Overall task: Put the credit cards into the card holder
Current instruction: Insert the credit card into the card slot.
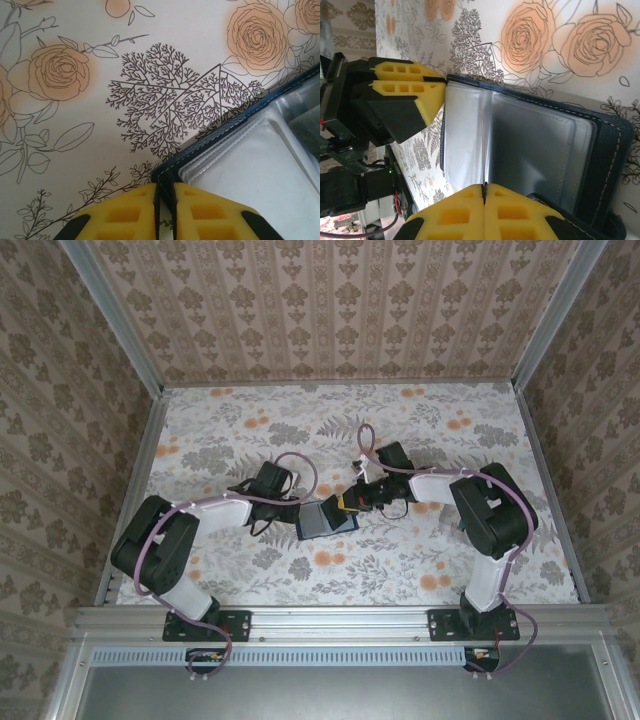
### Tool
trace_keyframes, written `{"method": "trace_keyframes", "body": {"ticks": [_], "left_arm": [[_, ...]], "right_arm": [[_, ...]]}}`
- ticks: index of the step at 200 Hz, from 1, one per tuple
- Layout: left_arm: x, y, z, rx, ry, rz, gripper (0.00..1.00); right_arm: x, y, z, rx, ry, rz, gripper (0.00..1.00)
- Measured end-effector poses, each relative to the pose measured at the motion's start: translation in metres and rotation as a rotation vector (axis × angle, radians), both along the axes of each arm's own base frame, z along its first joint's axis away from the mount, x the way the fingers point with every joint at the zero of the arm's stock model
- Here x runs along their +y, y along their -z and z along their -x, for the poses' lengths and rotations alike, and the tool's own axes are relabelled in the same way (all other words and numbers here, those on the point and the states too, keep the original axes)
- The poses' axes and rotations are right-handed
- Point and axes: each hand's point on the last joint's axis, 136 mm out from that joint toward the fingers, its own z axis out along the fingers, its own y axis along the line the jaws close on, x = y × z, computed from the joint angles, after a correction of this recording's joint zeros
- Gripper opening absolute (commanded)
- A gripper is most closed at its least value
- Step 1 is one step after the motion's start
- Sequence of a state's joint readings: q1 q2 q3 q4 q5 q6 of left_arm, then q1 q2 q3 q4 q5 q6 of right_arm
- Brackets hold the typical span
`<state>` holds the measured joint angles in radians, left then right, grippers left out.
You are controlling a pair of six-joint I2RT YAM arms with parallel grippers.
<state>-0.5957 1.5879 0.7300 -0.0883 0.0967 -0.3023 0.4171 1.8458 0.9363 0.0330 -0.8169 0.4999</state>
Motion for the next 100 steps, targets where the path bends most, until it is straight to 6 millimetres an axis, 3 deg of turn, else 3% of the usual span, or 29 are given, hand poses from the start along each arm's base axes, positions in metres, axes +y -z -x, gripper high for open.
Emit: {"method": "trace_keyframes", "body": {"ticks": [50,100], "left_arm": [[0.001,0.000,-0.002,0.005,-0.006,-0.012,0.11],[-0.001,0.000,-0.004,0.004,-0.006,-0.012,0.11]], "right_arm": [[0.002,-0.001,0.002,-0.009,-0.011,-0.001,0.00],[0.002,0.014,0.001,0.019,-0.017,0.017,0.00]]}}
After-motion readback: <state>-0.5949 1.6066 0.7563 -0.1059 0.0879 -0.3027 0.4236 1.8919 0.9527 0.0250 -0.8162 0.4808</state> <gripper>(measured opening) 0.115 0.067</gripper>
